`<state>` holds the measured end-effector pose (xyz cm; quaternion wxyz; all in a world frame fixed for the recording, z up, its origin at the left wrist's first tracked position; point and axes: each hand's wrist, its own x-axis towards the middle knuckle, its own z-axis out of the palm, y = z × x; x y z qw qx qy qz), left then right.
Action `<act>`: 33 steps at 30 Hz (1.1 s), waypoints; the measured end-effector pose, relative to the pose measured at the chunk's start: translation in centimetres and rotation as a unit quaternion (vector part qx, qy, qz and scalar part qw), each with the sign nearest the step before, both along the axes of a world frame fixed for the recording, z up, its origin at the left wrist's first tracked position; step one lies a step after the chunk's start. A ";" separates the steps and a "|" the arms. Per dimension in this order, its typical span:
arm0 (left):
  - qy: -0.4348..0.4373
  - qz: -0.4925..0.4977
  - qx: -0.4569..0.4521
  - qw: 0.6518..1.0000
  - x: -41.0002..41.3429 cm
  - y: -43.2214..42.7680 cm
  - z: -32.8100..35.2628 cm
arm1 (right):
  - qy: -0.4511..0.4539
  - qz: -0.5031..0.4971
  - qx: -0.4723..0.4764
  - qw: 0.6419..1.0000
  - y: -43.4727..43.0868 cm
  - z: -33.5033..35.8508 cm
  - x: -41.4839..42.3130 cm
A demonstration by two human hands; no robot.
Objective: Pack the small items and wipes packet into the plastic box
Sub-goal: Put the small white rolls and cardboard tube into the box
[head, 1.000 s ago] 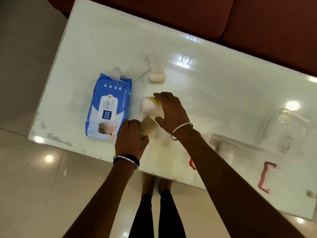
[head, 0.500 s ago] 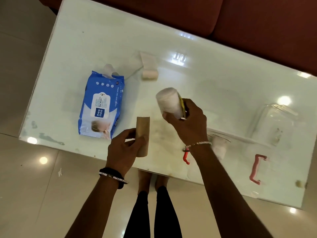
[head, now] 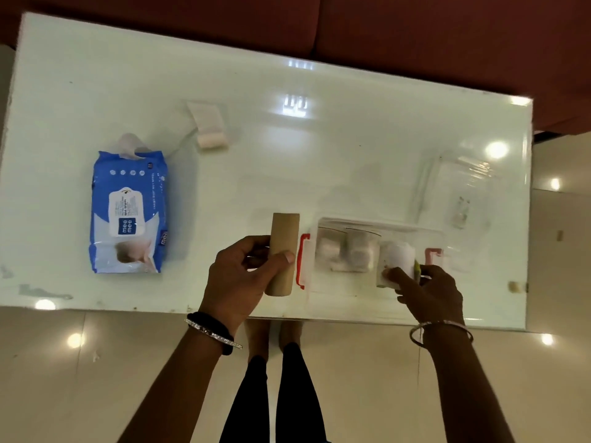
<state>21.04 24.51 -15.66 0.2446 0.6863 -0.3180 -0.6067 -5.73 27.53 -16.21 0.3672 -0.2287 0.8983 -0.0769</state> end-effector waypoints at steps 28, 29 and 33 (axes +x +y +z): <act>-0.118 -0.256 -0.124 0.951 -7.7 1.9 1.7 | -0.300 0.005 -0.123 0.946 1.3 1.9 4.1; -0.123 -0.266 -0.132 0.947 -7.8 2.0 1.7 | -0.291 0.000 -0.128 0.948 1.3 1.6 3.9; -0.146 -0.240 -0.145 0.949 -7.0 1.8 1.2 | -0.277 -0.086 -0.110 0.951 1.2 0.3 2.5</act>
